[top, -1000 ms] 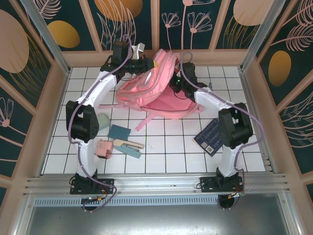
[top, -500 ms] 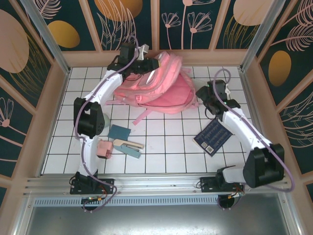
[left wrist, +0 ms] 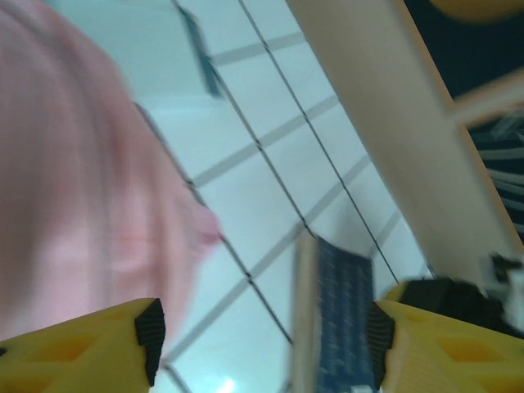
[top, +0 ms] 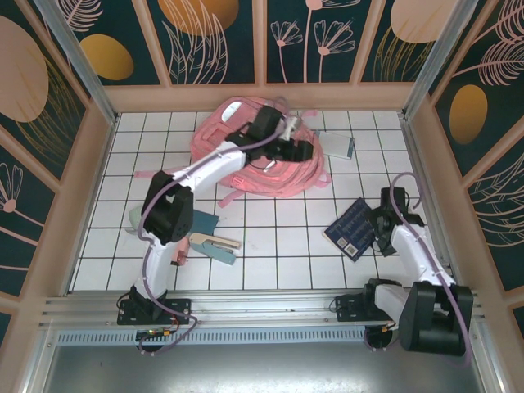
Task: Pack the student bag
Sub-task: Close the student bag at the top-center of the table, then pick up the book from the middle-right of the table.
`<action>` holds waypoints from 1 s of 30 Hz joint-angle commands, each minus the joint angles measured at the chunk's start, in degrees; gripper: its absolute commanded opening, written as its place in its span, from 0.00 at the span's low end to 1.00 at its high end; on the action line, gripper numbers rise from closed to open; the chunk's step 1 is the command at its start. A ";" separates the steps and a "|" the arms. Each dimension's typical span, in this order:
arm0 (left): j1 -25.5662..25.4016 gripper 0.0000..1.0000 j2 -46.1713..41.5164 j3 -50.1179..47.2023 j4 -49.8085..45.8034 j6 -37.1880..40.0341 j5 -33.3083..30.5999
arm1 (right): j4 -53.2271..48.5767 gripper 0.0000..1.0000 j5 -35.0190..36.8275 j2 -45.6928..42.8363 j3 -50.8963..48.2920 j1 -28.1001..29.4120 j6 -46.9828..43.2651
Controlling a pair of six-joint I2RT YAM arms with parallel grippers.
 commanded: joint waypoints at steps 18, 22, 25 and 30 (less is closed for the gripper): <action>-12.95 0.78 15.81 2.40 -0.16 0.29 5.50 | 18.11 0.86 -19.07 -0.94 -7.98 -4.12 -3.87; -13.18 0.76 17.03 2.26 1.34 -1.54 7.83 | 21.57 0.85 -22.32 0.32 -9.67 -4.03 -3.46; -13.31 0.74 18.09 2.21 3.07 -3.36 11.36 | 23.33 0.85 -23.88 1.18 -10.57 -4.05 -3.17; -13.27 0.64 19.70 3.86 2.57 -3.85 13.79 | 25.09 0.84 -25.70 1.31 -11.47 -4.08 -3.02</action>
